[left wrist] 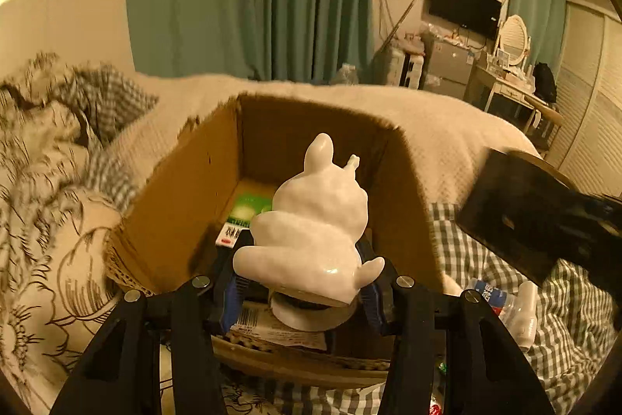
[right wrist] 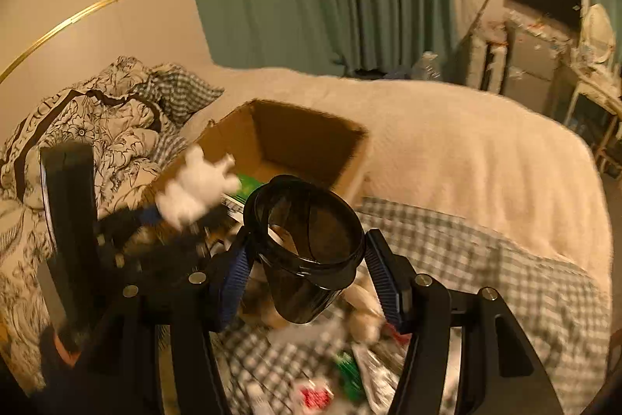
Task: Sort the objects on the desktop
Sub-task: 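Carry figurine and black cup into the cardboard box and open both grippers, then grasp the white plastic cylinder with the right gripper and lift it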
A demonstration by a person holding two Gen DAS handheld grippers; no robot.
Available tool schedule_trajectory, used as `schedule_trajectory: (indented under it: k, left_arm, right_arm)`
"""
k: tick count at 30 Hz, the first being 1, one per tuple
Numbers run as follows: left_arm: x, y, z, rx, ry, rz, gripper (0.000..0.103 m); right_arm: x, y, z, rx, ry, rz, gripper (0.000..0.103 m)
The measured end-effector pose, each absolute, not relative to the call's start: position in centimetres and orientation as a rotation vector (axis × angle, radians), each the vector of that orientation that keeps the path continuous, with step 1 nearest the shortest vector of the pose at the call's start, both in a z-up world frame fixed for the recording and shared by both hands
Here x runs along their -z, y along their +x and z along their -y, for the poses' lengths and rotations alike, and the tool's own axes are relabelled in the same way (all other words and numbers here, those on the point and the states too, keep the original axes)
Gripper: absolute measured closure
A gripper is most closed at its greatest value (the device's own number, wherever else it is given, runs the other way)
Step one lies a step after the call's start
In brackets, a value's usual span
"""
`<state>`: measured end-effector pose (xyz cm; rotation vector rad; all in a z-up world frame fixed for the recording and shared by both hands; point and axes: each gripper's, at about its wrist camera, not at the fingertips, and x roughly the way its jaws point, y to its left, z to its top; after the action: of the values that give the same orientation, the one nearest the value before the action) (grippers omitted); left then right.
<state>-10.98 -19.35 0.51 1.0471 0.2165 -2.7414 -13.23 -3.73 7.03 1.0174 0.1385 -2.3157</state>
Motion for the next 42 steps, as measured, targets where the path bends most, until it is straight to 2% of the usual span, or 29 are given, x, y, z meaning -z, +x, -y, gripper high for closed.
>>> schedule_trajectory:
  k: [4, 5, 6, 7, 8, 10, 14, 19, 23, 29, 33, 37, 42]
  left_arm:
    - [-0.6, -10.9, 19.9, 2.752, 1.034, -0.218, 0.051]
    - [-0.6, -10.8, 20.1, 2.751, 1.027, -0.225, 0.043]
    - [-0.6, -10.7, 20.3, 2.754, 1.027, -0.235, 0.023]
    - [-0.6, -10.7, 20.5, 2.752, 1.027, -0.239, 0.011]
    - [-0.8, -10.4, 20.5, 2.743, 1.016, -0.242, 0.000]
    - [-1.6, -9.8, 19.9, 2.745, 0.987, -0.222, 0.000]
    - [-3.6, -8.1, 18.0, 2.771, 0.922, -0.113, 0.000]
    - [-5.3, -5.8, 14.8, 2.806, 0.855, 0.002, 0.000]
    - [-5.2, -4.6, 11.8, 2.858, 0.961, 0.002, 0.000]
    - [-2.6, -3.8, 7.7, 2.894, 1.084, -0.044, 0.000]
    - [0.2, -4.3, 5.5, 2.854, 1.179, -0.033, 0.000]
    - [2.7, -5.0, 4.4, 2.838, 1.255, -0.039, 0.000]
    - [6.0, -6.2, 3.1, 2.781, 1.352, 0.046, 0.000]
  right_arm:
    - [-5.6, -16.0, 6.8, 2.291, 1.057, -0.087, 0.046]
    - [-5.5, -16.6, 7.2, 2.288, 1.059, -0.058, 0.046]
    - [-5.6, -17.1, 7.3, 2.286, 1.063, -0.021, 0.041]
    - [-5.7, -17.5, 7.4, 2.288, 1.067, 0.010, 0.034]
    - [-6.0, -17.8, 7.2, 2.300, 1.069, 0.046, 0.022]
    - [-6.9, -17.5, 6.0, 2.330, 1.046, 0.116, 0.020]
    - [-8.4, -16.0, 2.9, 2.369, 1.038, 0.140, 0.020]
    - [-9.1, -12.4, -3.6, 2.450, 1.058, 0.099, 0.020]
    - [-9.3, -8.9, -8.9, 2.555, 1.034, 0.012, 0.020]
    - [-6.0, -5.4, -14.6, 2.589, 1.057, -0.064, 0.020]
    - [-2.6, -5.6, -16.9, 2.584, 1.138, 0.004, 0.020]
    - [-1.1, -6.3, -17.1, 2.561, 1.185, -0.014, 0.020]
    - [0.3, -7.4, -16.5, 2.565, 1.209, -0.037, 0.020]
